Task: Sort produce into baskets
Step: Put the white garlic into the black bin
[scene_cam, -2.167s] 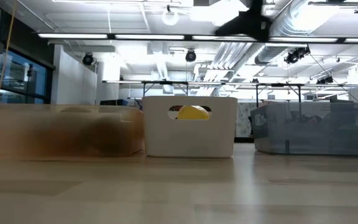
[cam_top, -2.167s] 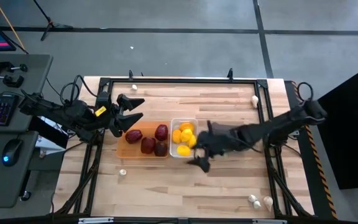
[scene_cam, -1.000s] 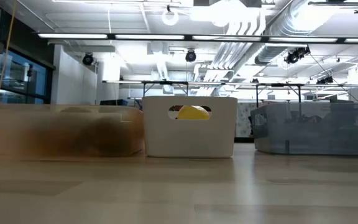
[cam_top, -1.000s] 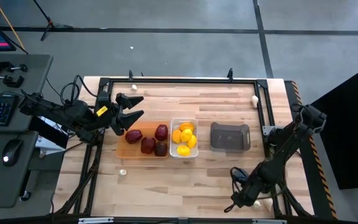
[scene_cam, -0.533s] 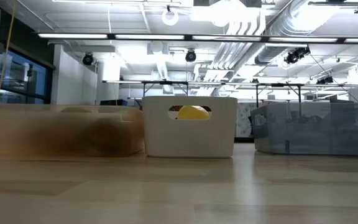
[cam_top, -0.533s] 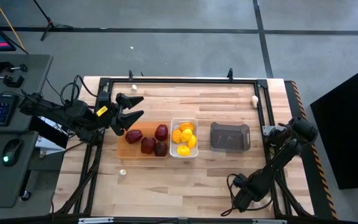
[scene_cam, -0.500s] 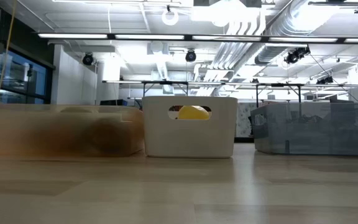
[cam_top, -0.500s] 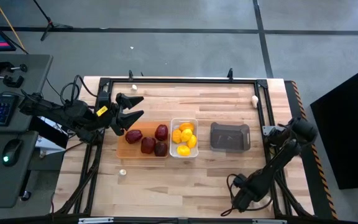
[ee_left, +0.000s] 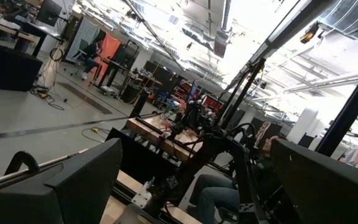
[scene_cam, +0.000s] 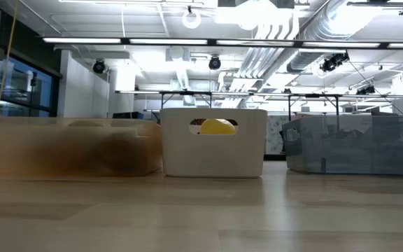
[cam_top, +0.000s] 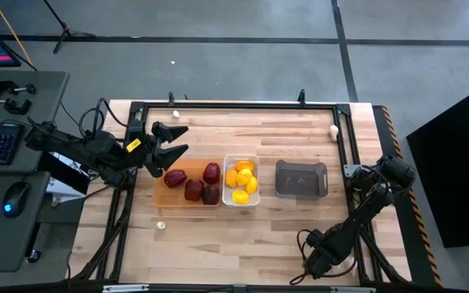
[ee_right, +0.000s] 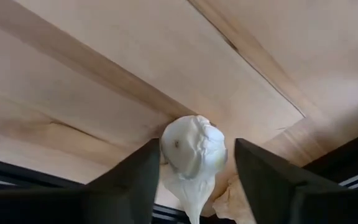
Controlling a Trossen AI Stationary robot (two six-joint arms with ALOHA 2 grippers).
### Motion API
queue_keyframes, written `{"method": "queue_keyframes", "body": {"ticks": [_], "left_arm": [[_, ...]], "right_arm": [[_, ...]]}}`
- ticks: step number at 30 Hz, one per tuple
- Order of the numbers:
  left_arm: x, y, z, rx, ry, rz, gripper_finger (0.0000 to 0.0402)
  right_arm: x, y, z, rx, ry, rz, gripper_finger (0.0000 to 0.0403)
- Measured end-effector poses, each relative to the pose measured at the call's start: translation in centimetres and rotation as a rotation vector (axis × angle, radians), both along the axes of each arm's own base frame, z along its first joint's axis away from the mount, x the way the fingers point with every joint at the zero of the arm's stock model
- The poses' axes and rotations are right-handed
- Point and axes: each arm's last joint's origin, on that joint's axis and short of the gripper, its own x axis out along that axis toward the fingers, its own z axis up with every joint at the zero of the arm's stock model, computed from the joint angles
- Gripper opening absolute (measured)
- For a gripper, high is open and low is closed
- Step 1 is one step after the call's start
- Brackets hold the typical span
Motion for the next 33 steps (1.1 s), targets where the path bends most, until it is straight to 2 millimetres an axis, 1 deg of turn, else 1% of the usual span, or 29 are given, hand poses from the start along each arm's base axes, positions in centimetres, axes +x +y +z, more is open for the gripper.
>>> {"method": "queue_keyframes", "body": {"ticks": [4,9,12,16,18,21,23,26,30,33], "left_arm": [[0.0,0.0,0.0,-0.001,-0.001,0.000,0.0397],[-0.1,0.0,0.2,-0.007,-0.023,-0.004,0.0397],[-0.5,0.1,0.6,0.017,-0.050,-0.034,0.0397],[-1.8,0.5,1.4,0.046,-0.091,-0.024,0.0397],[-2.5,0.7,1.7,0.048,-0.111,-0.019,0.0397],[-3.3,1.0,2.1,0.052,-0.128,-0.015,0.0397],[-3.6,1.1,2.1,0.052,-0.127,-0.017,0.0397],[-3.5,1.1,1.9,0.063,-0.102,-0.029,0.0397],[-3.2,0.9,1.4,0.035,-0.069,-0.048,0.0397],[-2.8,0.8,1.2,0.022,-0.054,-0.054,0.0397]], "right_arm": [[0.1,0.0,0.0,-0.009,-0.016,-0.010,0.0141],[0.4,0.4,0.2,0.031,-0.052,0.009,0.0088],[0.9,0.8,1.0,0.017,-0.105,0.030,0.0072],[1.9,0.7,3.5,-0.081,-0.241,0.010,0.0068],[2.9,0.2,4.8,-0.134,-0.363,-0.019,0.0070],[5.0,-0.7,6.1,-0.223,-0.567,-0.063,0.0072],[6.7,-1.2,6.8,-0.258,-0.691,-0.066,0.0072],[9.4,-2.8,7.4,-0.311,-0.853,-0.058,0.0073],[12.6,-5.7,7.9,-0.351,-0.956,-0.002,0.0073],[13.6,-8.0,8.1,-0.385,-0.937,0.067,0.0073]]}}
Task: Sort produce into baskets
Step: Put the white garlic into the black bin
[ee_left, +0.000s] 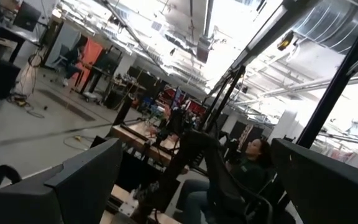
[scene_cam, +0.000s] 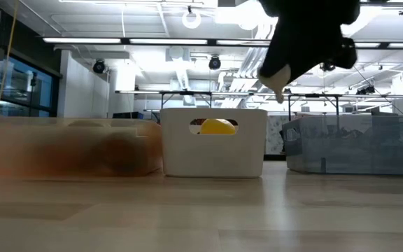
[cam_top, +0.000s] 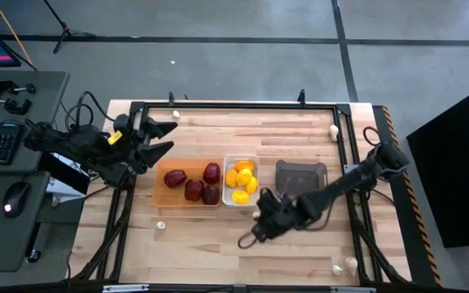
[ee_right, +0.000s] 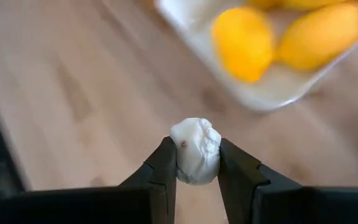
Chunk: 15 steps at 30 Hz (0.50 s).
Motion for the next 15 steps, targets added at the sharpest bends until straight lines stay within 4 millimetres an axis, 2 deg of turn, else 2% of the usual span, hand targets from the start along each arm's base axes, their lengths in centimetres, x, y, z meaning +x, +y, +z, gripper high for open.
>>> {"method": "queue_keyframes", "body": {"ticks": [5,11,15], "left_arm": [[0.1,0.0,0.0,-0.015,-0.002,-0.005,0.0397],[0.1,0.0,0.0,-0.016,-0.002,-0.003,0.0397],[0.3,-0.1,-0.1,-0.024,0.002,0.004,0.0397]], "right_arm": [[-1.5,-3.2,1.5,-0.096,0.128,-0.036,0.0074],[-6.1,-6.0,4.0,-0.250,0.264,-0.262,0.0074],[-8.9,-7.3,4.0,-0.254,0.307,-0.350,0.0074]]}}
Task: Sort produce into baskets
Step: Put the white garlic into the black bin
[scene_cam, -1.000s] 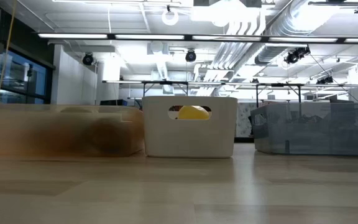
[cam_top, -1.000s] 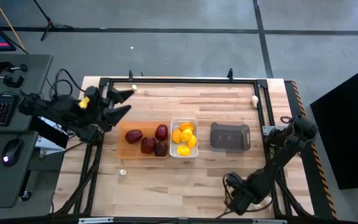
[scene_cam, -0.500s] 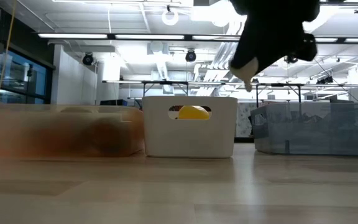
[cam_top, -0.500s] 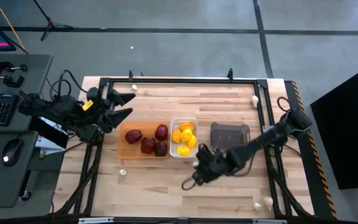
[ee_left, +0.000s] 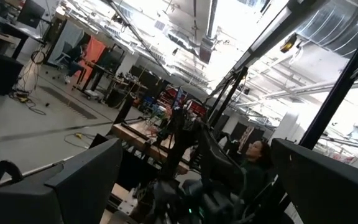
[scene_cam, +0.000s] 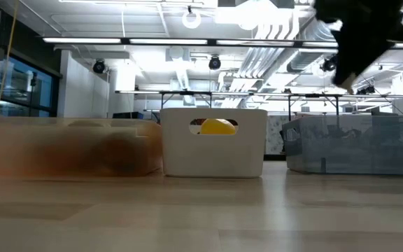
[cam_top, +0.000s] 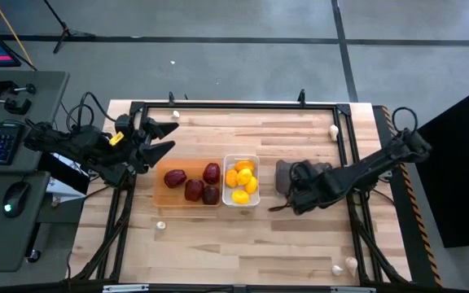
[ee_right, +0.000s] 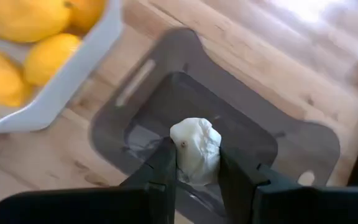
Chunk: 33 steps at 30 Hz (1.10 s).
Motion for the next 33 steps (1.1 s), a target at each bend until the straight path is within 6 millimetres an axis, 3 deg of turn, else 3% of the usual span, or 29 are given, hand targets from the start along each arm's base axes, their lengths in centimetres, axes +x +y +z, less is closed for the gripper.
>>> {"method": "queue_keyframes", "body": {"ticks": [5,13,16,20,24,27,33], "left_arm": [[0.2,-0.1,-0.1,-0.007,0.005,-0.003,0.0397],[0.6,-0.2,-0.3,-0.005,0.016,-0.003,0.0397],[0.8,-0.3,-0.4,-0.003,0.023,-0.002,0.0397],[0.9,-0.3,-0.4,-0.003,0.023,0.000,0.0397],[0.9,-0.3,-0.4,-0.010,0.021,-0.005,0.0397],[0.9,-0.3,-0.4,-0.009,0.023,-0.015,0.0397],[0.9,-0.3,-0.4,-0.013,0.021,-0.017,0.0397]], "right_arm": [[-2.7,-1.3,-2.1,0.114,-0.059,-0.107,0.0098],[-5.3,-2.3,-4.0,0.274,-0.196,-0.223,0.0216],[-5.4,-2.3,-4.0,0.309,-0.221,-0.212,0.0248],[-5.2,-1.8,-2.8,0.325,-0.273,-0.138,0.0260],[-4.3,-0.1,-0.6,0.389,-0.356,0.036,0.0261],[-3.6,1.9,0.1,0.542,-0.381,0.151,0.0261],[-3.9,7.0,-2.6,0.795,-0.144,0.156,0.0261]]}}
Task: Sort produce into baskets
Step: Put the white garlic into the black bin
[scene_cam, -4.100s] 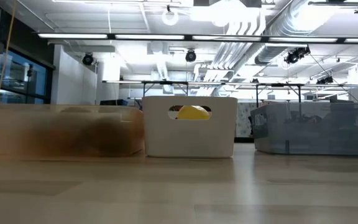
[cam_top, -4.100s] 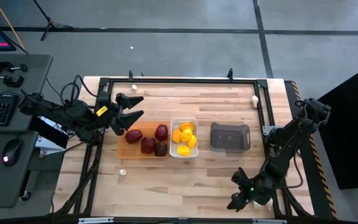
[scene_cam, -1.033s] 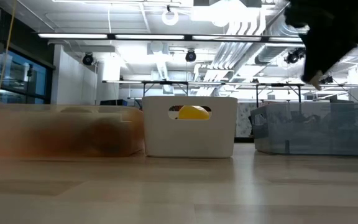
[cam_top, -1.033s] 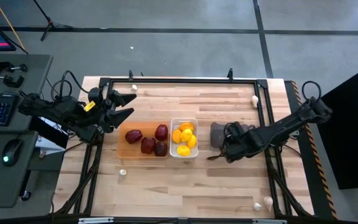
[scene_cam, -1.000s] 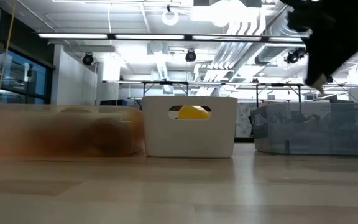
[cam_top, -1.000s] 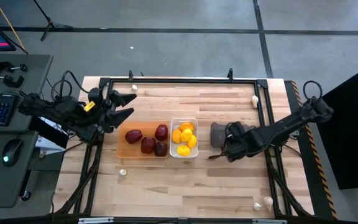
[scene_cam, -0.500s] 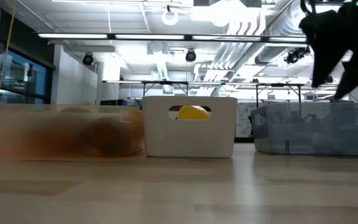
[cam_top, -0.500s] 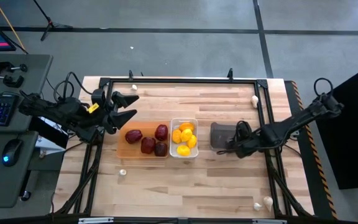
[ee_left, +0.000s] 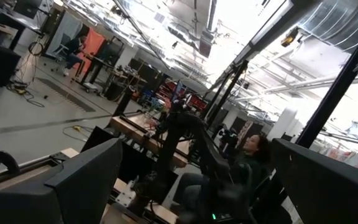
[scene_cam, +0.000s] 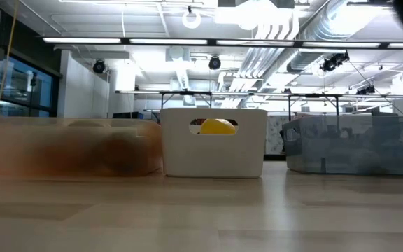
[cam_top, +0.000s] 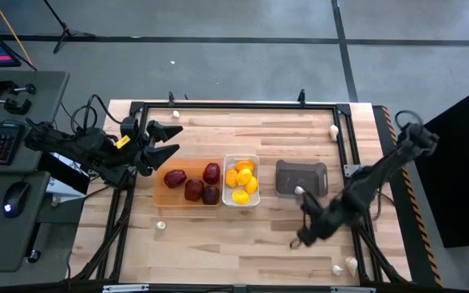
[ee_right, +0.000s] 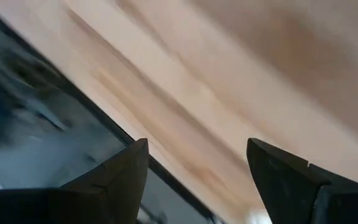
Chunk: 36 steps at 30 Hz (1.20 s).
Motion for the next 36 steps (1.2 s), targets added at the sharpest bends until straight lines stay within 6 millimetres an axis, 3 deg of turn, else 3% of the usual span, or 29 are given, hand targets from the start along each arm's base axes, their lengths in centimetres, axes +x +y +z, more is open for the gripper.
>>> {"method": "queue_keyframes", "body": {"ticks": [8,12,24,36], "left_arm": [[0.0,0.0,0.0,-0.001,-0.002,0.000,0.0397],[0.0,0.0,0.0,-0.001,-0.003,0.000,0.0397],[0.0,0.0,0.0,0.000,-0.003,0.001,0.0397],[0.0,0.0,0.0,0.000,-0.003,0.001,0.0397]], "right_arm": [[-2.6,6.8,-5.9,0.131,0.486,0.107,0.0261],[-3.4,8.7,-7.6,0.148,0.555,0.096,0.0261],[-3.5,9.2,-9.2,0.115,0.609,0.055,0.0254],[-3.6,9.4,-10.2,0.125,0.690,0.105,0.0165]]}}
